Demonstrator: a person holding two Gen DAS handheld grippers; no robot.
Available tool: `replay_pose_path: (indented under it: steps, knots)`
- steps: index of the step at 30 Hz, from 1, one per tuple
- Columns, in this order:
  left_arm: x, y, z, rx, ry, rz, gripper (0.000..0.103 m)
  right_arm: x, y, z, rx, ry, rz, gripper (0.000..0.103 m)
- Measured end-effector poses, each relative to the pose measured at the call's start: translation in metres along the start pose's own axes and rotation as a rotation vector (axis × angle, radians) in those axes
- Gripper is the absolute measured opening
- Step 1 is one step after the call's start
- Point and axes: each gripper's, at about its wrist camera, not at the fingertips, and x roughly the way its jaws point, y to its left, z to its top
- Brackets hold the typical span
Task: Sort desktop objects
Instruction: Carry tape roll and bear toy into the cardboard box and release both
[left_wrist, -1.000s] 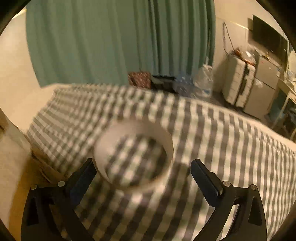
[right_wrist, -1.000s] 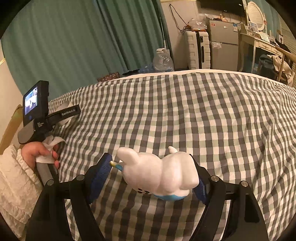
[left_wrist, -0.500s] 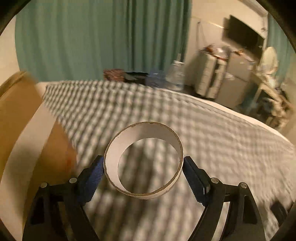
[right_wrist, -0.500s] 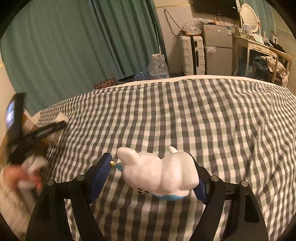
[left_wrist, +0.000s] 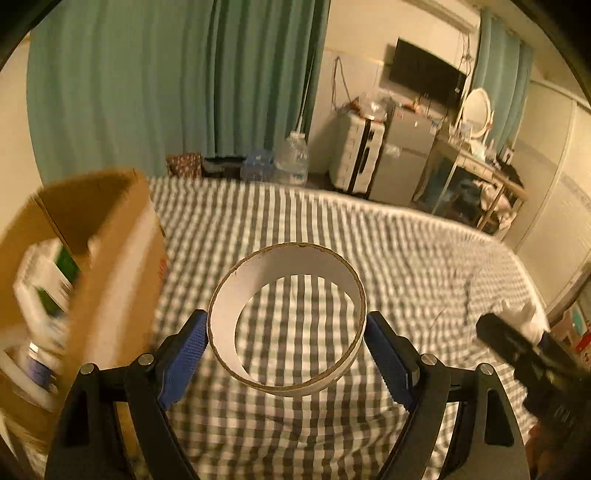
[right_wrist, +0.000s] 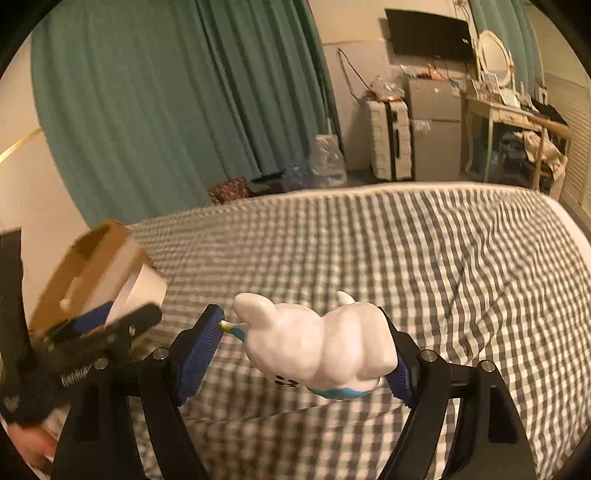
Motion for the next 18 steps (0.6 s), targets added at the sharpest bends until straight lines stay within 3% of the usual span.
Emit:
replay_pose_path:
  steps: [3,10,13,18]
  knots:
    - [-0.04,0.01,0.03,0.021,0.019,-0.003,0.086,-0.037,0.042,0.024,-0.077,-0.07,0.021,0.079]
    - [-0.125,0.063,0.073,0.153,-0.078,0.057,0.086,-0.085,0.148,0.06,-0.181,-0.165,0.132,0.079]
    - [-0.131,0.101,0.075,0.171,-0.081,0.131,0.086,-0.081,0.197,0.063,-0.227,-0.153,0.197,0.078]
    - [-0.121,0.164,0.058,0.094,-0.06,0.137,0.086,-0.042,0.256,0.056,-0.216,-0.07,0.293,0.078]
